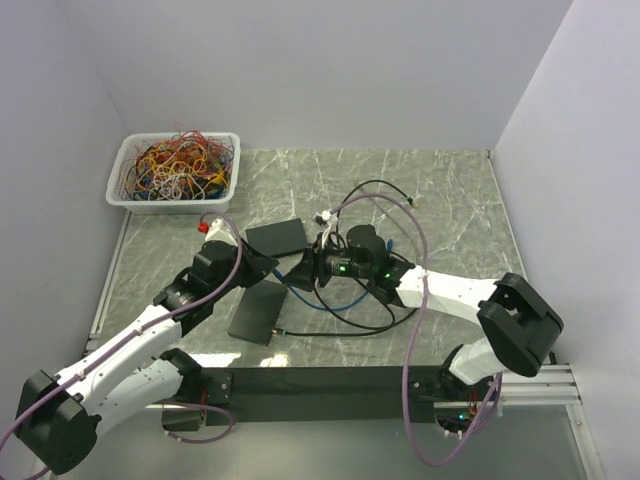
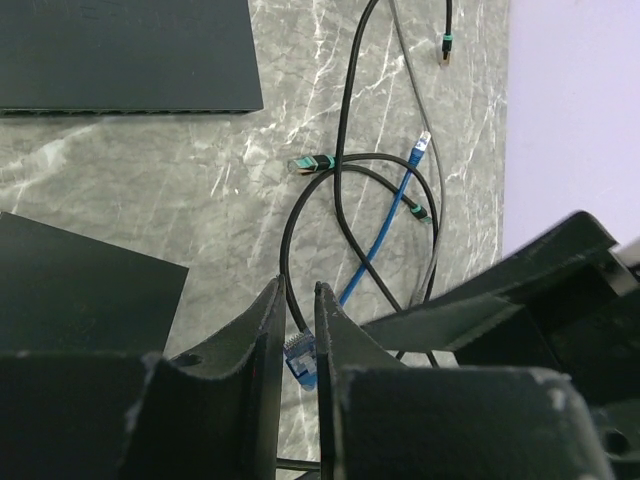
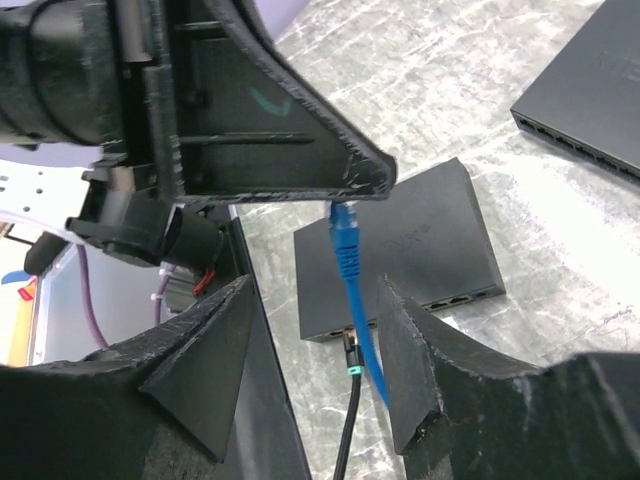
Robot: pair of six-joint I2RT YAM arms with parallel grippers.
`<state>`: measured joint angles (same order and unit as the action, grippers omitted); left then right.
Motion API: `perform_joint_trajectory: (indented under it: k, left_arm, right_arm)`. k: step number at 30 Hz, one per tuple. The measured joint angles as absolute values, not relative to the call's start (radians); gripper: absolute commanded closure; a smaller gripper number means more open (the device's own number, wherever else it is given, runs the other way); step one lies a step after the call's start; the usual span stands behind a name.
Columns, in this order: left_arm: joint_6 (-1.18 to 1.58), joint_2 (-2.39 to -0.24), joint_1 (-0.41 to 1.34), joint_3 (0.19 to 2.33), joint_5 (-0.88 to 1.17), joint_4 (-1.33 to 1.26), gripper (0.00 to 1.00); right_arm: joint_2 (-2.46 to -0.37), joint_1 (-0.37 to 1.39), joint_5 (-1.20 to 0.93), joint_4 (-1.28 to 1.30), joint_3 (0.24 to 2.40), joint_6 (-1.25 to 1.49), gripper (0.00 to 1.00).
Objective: Insert the plug into the switch port
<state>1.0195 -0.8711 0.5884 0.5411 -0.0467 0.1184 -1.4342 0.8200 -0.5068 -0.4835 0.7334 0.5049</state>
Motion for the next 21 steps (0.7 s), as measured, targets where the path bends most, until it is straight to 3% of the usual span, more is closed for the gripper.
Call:
perform_joint_trajectory:
  k: [3,5,6,12,17,21]
  left_arm:
    - [1.024,-0.868,0.589,0.541,-0.047,0.12,0.99]
    - [1.032,-0.862,0.589,0.541,-0.047,0.121,0.99]
    - [1.034,-0.859,0.589,0.541,-0.047,0.123,0.99]
    - [1.038,-0.849,0.588,0.541,-0.047,0.131,0.99]
    - [1.038,-0.846,0.588,0.541,-0.047,0.137,0.99]
    - [1.041,-0.837,0.588,0.541,-0.043,0.128,0.99]
  right_arm:
    - [-1.47,0.82,-0.505,-0.483,0.752,0.505,0.43]
    - [-1.491,0.821,-0.503,-0.484,0.76,0.504,0.51]
    - [-1.499,0.822,-0.503,-0.484,0.763,0.504,0.6]
    - [-1.549,0.829,-0.511,-0.488,0.784,0.515,0.73]
    - [-1.555,0.833,-0.52,-0.499,0.786,0.527,0.73]
    - [-1.563,0.833,-0.54,-0.52,0.786,0.537,0.64]
